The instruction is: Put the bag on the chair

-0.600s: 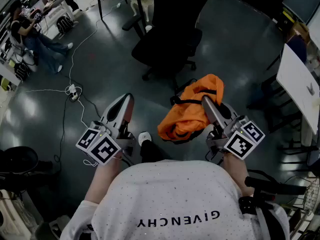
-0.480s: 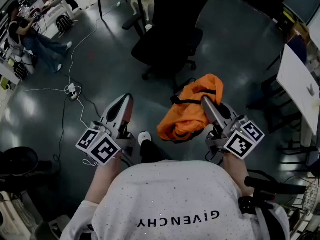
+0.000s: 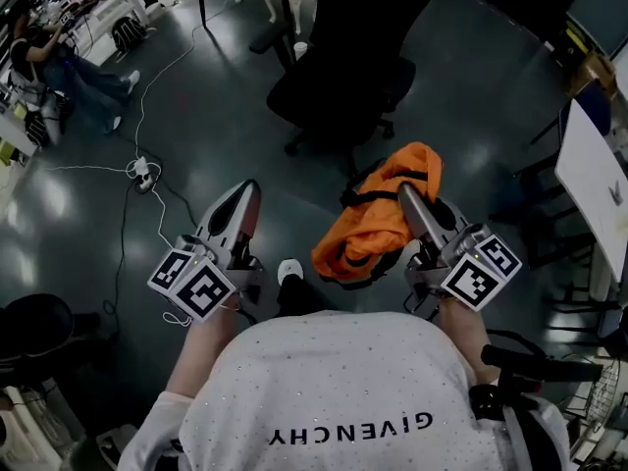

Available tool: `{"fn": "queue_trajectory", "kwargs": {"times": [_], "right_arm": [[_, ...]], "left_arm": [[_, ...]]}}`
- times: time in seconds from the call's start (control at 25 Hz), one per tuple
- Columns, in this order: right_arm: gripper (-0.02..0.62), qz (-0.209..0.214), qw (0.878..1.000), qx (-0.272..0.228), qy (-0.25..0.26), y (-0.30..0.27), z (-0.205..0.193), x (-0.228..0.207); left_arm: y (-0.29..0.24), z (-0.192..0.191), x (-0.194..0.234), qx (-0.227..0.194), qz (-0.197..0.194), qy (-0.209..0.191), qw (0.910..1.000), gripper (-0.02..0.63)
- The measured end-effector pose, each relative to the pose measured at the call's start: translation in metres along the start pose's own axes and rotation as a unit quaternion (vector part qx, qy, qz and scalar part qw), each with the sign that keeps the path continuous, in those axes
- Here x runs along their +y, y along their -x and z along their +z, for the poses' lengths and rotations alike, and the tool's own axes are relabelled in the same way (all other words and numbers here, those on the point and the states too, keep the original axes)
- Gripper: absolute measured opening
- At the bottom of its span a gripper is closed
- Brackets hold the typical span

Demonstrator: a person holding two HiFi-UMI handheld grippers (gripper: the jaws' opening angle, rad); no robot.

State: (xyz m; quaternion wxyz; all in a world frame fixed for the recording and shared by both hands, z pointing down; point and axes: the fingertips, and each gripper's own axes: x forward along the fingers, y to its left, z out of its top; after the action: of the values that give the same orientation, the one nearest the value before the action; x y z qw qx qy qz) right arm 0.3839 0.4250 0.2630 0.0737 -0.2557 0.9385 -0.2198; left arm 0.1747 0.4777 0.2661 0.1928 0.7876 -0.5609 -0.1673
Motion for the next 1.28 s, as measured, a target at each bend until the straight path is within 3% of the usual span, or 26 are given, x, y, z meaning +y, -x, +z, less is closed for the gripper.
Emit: {"fn": "queue_trajectory", "kwargs": {"times": [0.48, 0.72, 0.92, 1.12, 1.28], "right_arm": [[0.028, 0.009, 0.999, -0.039, 0.010, -0.126, 0.035, 0.004], [0.028, 0.015, 0.999, -0.029, 0.019, -0.197, 0.030, 0.004], [0.028, 0.023, 0.999, -0.024, 0.001, -0.236, 0.023, -0.001], [0.028, 0.024, 1.000, 0.000, -0.012, -0.265, 0.006, -0.002], [0.028, 0.025, 0.999, 0.015, -0.023, -0.280, -0.001, -0.006]], "left_arm": [[-0.042, 0.082, 0.093, -0.007, -0.021, -0.015, 0.9997, 0.002], [-0.045, 0.116, 0.157, -0.022, -0.008, -0.017, 0.9996, 0.002], [-0.044, 0.126, 0.187, -0.026, 0.001, -0.012, 0.9996, 0.002], [-0.044, 0.121, 0.198, -0.008, -0.009, -0.036, 0.9993, 0.002], [-0.043, 0.113, 0.217, 0.001, 0.012, -0.017, 0.9998, 0.002]]}}
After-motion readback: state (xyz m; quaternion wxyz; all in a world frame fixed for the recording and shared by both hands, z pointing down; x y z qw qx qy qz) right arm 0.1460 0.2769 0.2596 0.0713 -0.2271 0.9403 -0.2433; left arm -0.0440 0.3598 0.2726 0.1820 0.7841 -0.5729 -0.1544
